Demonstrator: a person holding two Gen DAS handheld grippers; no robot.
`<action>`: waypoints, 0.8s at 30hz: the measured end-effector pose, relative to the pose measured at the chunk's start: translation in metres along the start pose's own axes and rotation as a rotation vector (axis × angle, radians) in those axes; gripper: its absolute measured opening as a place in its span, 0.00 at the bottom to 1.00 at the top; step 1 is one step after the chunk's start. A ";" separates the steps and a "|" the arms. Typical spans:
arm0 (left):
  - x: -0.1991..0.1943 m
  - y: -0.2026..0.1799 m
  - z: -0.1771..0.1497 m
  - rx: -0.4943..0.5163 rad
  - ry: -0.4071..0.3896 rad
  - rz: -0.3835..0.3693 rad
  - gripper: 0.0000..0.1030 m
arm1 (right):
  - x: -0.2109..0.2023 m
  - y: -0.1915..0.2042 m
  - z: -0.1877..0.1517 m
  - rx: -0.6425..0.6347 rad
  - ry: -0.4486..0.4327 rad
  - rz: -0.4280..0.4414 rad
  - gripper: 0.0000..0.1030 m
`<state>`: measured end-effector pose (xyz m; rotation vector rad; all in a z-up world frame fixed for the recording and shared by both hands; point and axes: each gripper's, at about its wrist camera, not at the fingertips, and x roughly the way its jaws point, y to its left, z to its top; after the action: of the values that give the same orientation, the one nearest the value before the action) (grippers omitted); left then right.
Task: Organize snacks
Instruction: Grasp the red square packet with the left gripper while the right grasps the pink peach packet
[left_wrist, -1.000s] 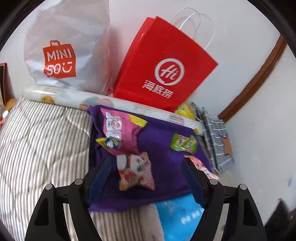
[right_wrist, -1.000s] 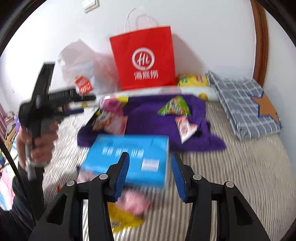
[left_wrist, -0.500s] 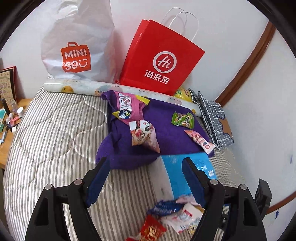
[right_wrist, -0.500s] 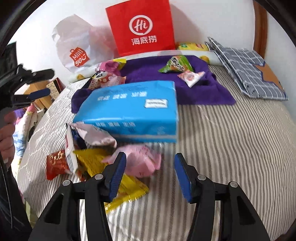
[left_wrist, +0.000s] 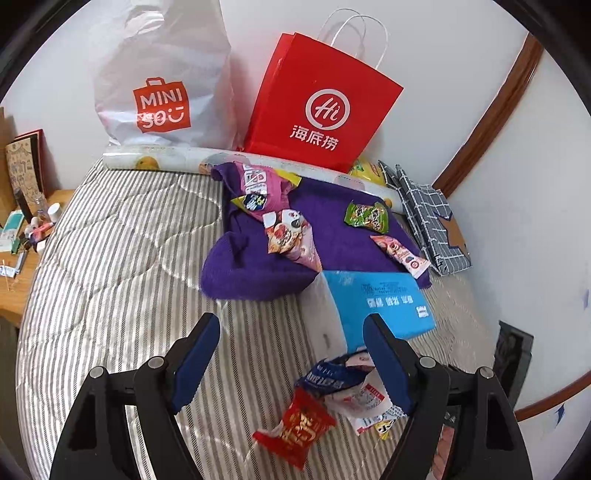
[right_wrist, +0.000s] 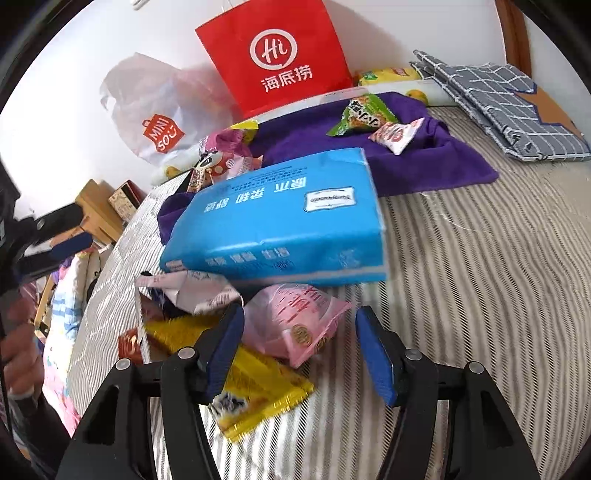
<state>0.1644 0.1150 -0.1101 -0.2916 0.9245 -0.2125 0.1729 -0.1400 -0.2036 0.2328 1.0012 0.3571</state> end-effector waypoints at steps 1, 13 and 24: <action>0.000 0.000 -0.002 0.002 0.002 0.004 0.76 | 0.003 0.001 0.000 -0.007 0.011 0.003 0.60; 0.005 0.003 -0.026 0.007 0.042 0.029 0.76 | -0.026 -0.009 -0.011 -0.047 -0.048 -0.026 0.33; 0.032 -0.010 -0.064 0.121 0.139 0.031 0.76 | -0.059 -0.064 -0.021 -0.014 -0.063 -0.166 0.33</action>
<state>0.1307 0.0858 -0.1676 -0.1524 1.0483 -0.2616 0.1386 -0.2215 -0.1913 0.1465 0.9486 0.2042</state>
